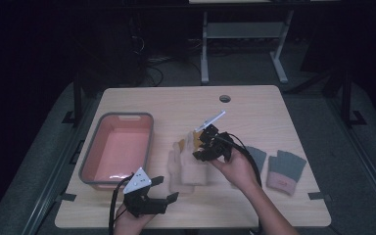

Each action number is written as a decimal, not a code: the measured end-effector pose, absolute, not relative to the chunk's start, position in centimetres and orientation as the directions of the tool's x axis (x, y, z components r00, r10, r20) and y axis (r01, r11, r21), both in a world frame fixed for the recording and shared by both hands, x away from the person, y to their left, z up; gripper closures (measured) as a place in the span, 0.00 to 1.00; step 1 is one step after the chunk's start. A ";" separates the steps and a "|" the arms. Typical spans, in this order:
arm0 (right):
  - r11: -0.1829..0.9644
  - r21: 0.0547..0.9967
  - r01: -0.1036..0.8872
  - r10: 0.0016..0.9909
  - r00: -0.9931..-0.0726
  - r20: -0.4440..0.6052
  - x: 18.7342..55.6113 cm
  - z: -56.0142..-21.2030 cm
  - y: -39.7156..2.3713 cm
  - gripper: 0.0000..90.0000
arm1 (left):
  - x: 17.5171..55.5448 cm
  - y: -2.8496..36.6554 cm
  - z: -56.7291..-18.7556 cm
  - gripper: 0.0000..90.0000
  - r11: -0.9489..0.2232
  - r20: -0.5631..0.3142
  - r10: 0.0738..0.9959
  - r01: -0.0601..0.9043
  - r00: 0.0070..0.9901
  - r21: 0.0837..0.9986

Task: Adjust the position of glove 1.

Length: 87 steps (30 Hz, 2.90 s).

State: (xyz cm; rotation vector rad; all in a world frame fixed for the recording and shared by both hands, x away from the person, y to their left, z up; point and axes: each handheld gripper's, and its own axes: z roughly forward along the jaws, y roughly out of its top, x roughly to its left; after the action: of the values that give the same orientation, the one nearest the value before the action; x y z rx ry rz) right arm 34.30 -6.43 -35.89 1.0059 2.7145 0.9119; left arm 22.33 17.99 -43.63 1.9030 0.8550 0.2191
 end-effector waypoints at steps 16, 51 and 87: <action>0.653 0.528 0.543 0.580 -0.807 0.113 35.3 -38.3 -2.1 0.67 | 22.5 18.3 -43.6 0.24 -0.260 -0.201 0.651 0.464 0.732 0.847; 0.689 0.526 0.498 0.548 -0.834 0.072 36.0 -40.9 0.3 0.39 | 22.1 17.6 -43.6 0.24 -0.270 -0.196 0.637 0.454 0.746 0.849; 0.672 0.544 0.502 0.565 -0.823 0.063 35.3 -41.2 -5.2 0.33 | 23.5 14.5 -43.5 0.24 -0.296 -0.253 0.608 0.511 0.752 0.807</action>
State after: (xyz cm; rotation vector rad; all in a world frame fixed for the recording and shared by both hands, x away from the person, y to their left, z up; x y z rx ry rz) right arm 35.30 -5.24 -41.24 0.8870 2.7699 0.8516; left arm 23.51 14.49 -43.50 1.9602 0.8497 0.1237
